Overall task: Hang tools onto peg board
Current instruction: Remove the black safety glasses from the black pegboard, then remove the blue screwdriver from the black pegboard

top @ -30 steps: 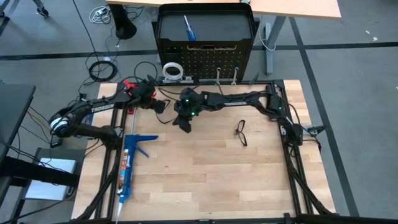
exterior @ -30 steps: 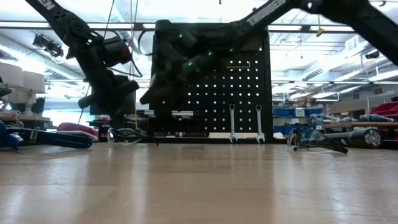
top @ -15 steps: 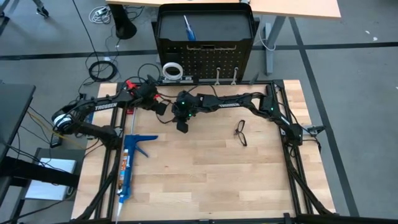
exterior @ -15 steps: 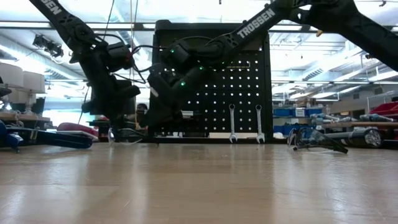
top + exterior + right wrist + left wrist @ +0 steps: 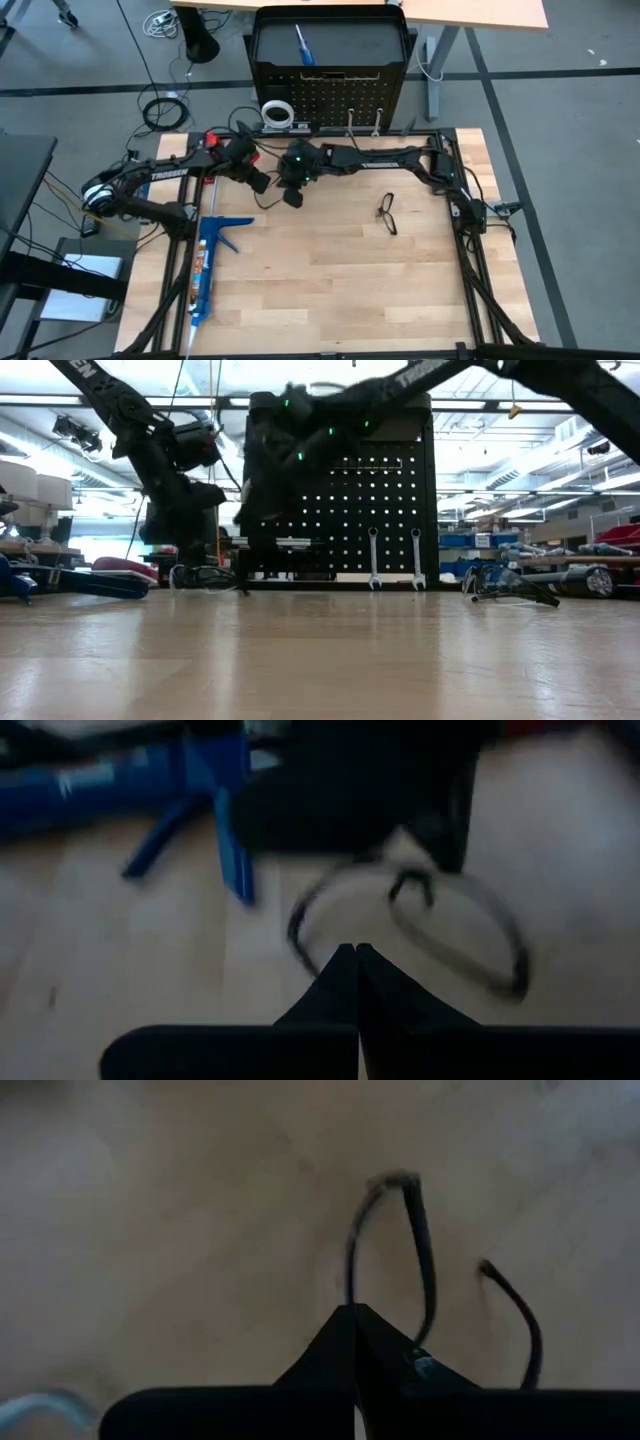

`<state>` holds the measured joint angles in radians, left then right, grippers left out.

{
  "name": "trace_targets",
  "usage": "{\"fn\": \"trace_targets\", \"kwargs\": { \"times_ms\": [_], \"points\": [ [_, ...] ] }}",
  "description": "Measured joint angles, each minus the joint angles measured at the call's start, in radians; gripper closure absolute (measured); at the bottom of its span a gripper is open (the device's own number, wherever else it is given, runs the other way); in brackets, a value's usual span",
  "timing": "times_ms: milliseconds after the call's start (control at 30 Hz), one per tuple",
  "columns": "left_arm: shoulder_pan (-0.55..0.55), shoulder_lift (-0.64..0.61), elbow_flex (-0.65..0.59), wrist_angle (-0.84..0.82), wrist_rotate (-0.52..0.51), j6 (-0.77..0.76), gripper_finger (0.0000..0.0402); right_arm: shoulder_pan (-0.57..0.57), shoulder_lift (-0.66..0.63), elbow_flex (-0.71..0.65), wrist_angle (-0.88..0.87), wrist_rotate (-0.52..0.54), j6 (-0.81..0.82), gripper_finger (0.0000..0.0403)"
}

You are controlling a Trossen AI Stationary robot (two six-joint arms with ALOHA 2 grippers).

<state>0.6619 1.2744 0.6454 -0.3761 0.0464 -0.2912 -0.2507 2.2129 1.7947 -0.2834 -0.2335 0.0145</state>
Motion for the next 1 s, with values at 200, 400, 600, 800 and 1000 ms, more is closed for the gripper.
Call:
{"fn": "trace_targets", "kwargs": {
  "times_ms": [200,400,600,800,1000],
  "points": [
    [-0.015,-0.074,0.054,-0.009,-0.067,0.101,0.0401,-0.014,-0.028,0.0,0.01,0.021,-0.001,0.0398],
    [-0.047,-0.146,0.103,-0.072,-0.005,0.191,0.0401,-0.047,-0.075,-0.001,-0.014,0.057,0.0,0.0398],
    [-0.154,-0.185,0.115,-0.125,0.043,0.303,0.0396,-0.075,-0.181,-0.001,-0.018,0.095,-0.023,0.0398],
    [-0.255,-0.168,0.118,-0.145,0.043,0.066,0.0343,-0.103,-0.254,-0.001,-0.136,0.076,-0.004,0.0385],
    [-0.265,-0.169,0.245,-0.157,-0.089,-0.048,0.0312,-0.112,-0.364,0.0,-0.21,0.037,-0.088,0.0377]
  ]
}}
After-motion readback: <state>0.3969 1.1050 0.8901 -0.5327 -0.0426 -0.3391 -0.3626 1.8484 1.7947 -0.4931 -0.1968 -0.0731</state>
